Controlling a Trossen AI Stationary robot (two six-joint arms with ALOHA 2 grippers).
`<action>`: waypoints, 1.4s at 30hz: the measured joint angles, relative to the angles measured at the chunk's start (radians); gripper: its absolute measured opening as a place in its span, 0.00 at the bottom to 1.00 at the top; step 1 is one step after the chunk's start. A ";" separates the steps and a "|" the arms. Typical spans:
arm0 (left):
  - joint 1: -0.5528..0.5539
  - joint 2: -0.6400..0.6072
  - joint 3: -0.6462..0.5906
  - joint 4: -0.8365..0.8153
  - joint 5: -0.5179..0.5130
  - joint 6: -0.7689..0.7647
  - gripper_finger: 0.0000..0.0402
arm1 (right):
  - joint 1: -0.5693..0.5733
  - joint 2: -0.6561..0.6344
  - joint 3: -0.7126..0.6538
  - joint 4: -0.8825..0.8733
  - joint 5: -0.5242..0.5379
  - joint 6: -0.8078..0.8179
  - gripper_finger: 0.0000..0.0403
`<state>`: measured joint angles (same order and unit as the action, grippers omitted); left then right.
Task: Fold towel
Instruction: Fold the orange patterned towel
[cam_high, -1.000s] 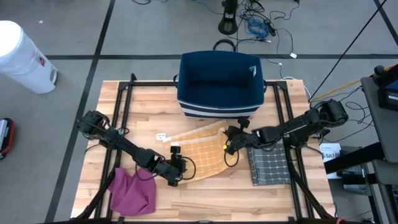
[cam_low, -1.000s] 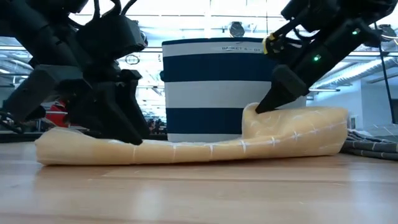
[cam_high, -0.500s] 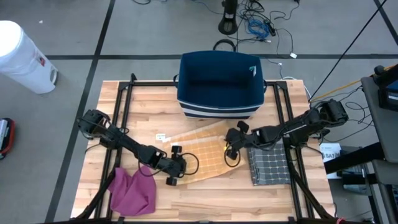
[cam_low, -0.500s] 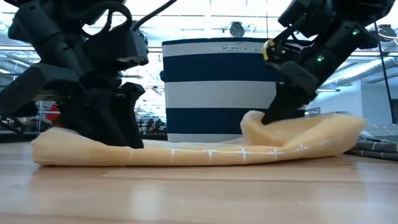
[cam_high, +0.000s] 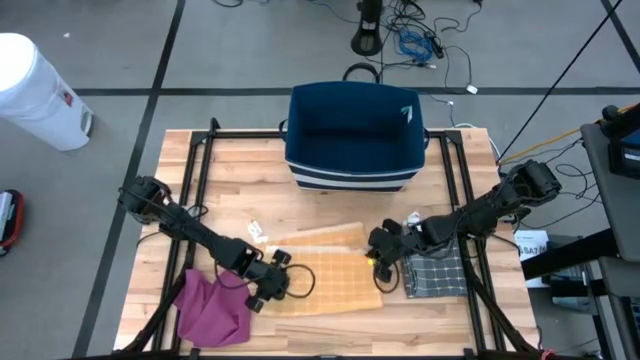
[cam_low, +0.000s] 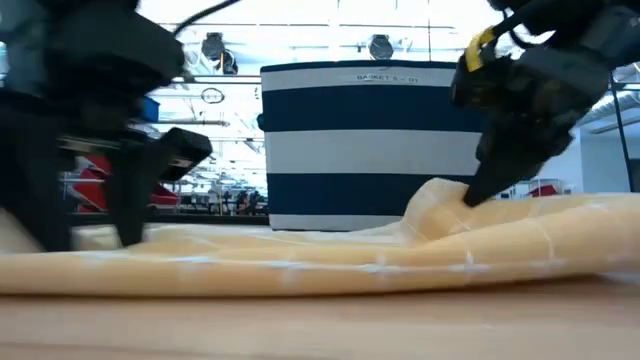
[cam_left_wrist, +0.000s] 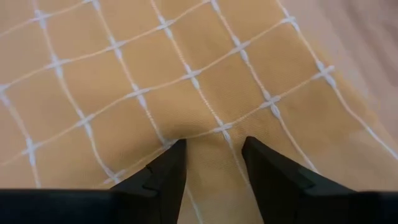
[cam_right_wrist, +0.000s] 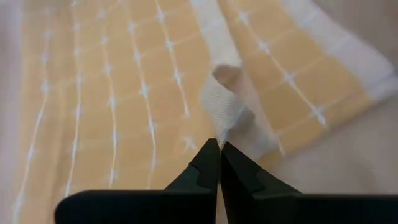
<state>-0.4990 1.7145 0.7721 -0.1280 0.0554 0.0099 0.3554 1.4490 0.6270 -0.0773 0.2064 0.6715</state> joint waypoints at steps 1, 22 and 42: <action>-0.011 0.000 0.000 -0.007 0.013 0.014 0.41 | 0.020 0.000 0.000 0.001 -0.011 0.018 0.00; 0.091 -0.185 -0.006 0.319 -0.183 0.172 0.34 | 0.229 -0.002 0.000 0.296 -0.022 -0.181 0.00; 0.254 -0.049 -0.005 0.565 0.058 0.284 0.59 | 0.222 -0.001 0.128 0.309 -0.006 -0.448 0.00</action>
<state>-0.2455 1.6651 0.7673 0.4369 0.1138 0.2935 0.5777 1.4479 0.7554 0.2321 0.2006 0.2235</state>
